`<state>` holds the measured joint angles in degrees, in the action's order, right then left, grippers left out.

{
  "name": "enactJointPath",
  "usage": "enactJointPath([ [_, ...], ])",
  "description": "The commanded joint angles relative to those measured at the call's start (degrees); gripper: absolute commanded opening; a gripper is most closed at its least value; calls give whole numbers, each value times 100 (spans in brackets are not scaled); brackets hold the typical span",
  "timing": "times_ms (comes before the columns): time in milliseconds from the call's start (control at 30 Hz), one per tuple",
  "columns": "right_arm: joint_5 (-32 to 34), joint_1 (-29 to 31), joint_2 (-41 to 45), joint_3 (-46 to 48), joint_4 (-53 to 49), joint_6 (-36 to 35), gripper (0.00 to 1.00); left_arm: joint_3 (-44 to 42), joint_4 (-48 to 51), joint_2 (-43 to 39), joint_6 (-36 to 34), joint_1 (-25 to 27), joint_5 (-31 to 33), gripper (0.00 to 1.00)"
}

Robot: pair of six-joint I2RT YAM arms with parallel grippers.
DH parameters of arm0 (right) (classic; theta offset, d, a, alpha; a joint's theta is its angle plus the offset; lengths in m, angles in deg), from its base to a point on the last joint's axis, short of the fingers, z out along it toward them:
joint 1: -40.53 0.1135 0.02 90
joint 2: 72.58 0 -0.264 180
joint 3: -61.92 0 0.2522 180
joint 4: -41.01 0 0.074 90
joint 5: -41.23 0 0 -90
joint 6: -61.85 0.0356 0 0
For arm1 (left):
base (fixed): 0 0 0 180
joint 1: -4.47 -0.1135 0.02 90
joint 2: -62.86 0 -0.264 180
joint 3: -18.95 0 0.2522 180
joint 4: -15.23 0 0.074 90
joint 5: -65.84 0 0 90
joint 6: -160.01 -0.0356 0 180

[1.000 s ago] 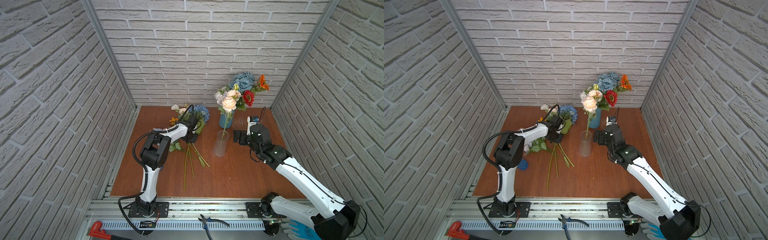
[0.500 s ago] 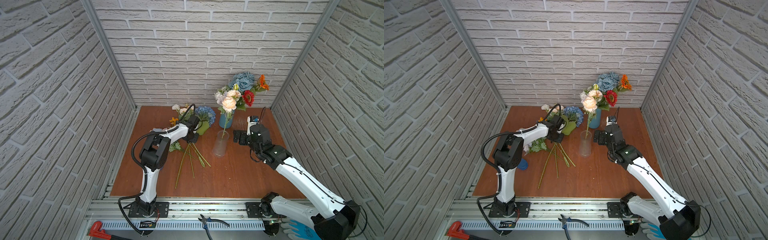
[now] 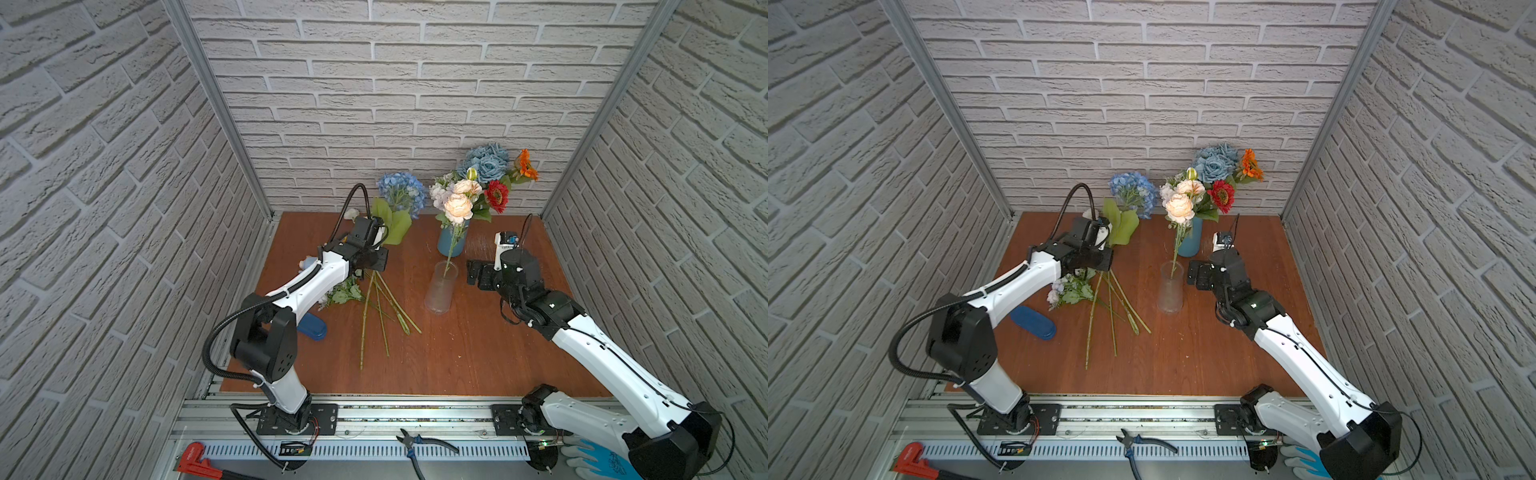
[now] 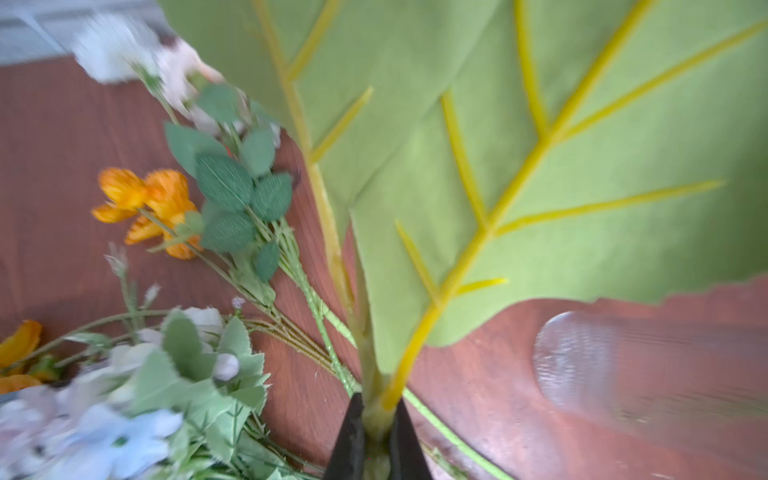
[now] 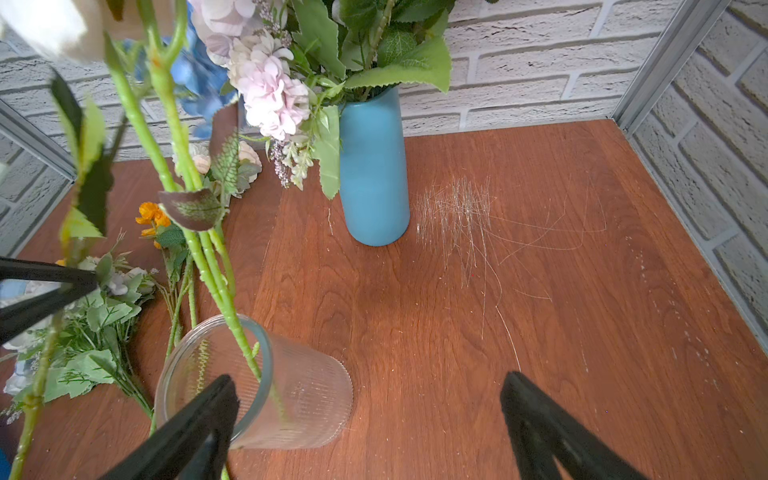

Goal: Arrange the flowers into the vase
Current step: 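Lift the blue hydrangea stem upright with the left gripper toward the cup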

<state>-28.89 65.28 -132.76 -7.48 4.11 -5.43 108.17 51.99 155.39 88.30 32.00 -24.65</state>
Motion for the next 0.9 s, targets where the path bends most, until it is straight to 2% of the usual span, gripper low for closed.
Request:
enactJointPath([
  [0, 104, -24, 121, 38, 110, -5, 99, -494, -1177, -748, 238, -42, -244, 0],
  [233, 154, -23, 96, 62, 160, 39, 99, -1189, -2766, -2029, 573, -3, -861, 0],
  [433, 204, -23, 112, 110, 169, 72, 100, -1587, -4419, -2676, 959, 10, -1268, 0],
  [700, 232, -23, 165, 158, 160, 75, 100, -1121, -5582, -2425, 1729, -108, -1707, 0],
  [867, 292, -25, 226, 202, 126, 88, 100, -696, -6014, -2100, 1759, -121, -1658, 0],
])
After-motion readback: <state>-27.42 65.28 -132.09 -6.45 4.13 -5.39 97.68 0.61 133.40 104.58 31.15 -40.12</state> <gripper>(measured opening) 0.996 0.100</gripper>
